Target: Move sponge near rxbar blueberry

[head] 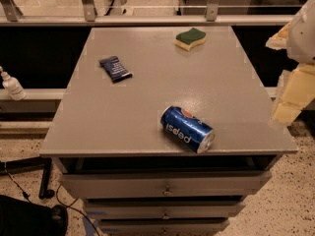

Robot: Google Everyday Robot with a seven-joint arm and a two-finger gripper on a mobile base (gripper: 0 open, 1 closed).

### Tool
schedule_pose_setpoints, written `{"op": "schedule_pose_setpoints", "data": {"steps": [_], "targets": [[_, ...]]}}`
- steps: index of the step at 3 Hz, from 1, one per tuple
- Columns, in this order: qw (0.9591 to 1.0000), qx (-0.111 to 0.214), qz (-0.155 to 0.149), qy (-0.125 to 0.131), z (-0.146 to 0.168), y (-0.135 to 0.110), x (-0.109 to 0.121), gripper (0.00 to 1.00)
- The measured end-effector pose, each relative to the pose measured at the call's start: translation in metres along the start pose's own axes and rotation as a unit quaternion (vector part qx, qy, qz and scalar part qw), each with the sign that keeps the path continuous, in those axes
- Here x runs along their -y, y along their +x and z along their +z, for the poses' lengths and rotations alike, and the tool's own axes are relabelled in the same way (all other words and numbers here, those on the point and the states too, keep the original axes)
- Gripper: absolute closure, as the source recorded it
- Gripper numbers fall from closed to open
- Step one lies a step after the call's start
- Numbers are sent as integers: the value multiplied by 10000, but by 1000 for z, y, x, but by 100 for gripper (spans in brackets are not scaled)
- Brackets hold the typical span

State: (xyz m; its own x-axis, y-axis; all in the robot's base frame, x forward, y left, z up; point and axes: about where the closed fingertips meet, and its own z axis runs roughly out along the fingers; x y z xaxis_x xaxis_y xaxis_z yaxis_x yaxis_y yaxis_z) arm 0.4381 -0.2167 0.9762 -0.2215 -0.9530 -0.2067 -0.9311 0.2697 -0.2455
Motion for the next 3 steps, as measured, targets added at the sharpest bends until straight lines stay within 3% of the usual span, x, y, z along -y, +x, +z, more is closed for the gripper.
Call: {"op": "schedule_pose_setpoints", "data": {"steps": [1,2,3], "targets": [[10000,0,0,1,0,0,0,0],[9994,273,5,199,7,-5,16,0],[9931,987,-69,622,32,-23,70,0]]}}
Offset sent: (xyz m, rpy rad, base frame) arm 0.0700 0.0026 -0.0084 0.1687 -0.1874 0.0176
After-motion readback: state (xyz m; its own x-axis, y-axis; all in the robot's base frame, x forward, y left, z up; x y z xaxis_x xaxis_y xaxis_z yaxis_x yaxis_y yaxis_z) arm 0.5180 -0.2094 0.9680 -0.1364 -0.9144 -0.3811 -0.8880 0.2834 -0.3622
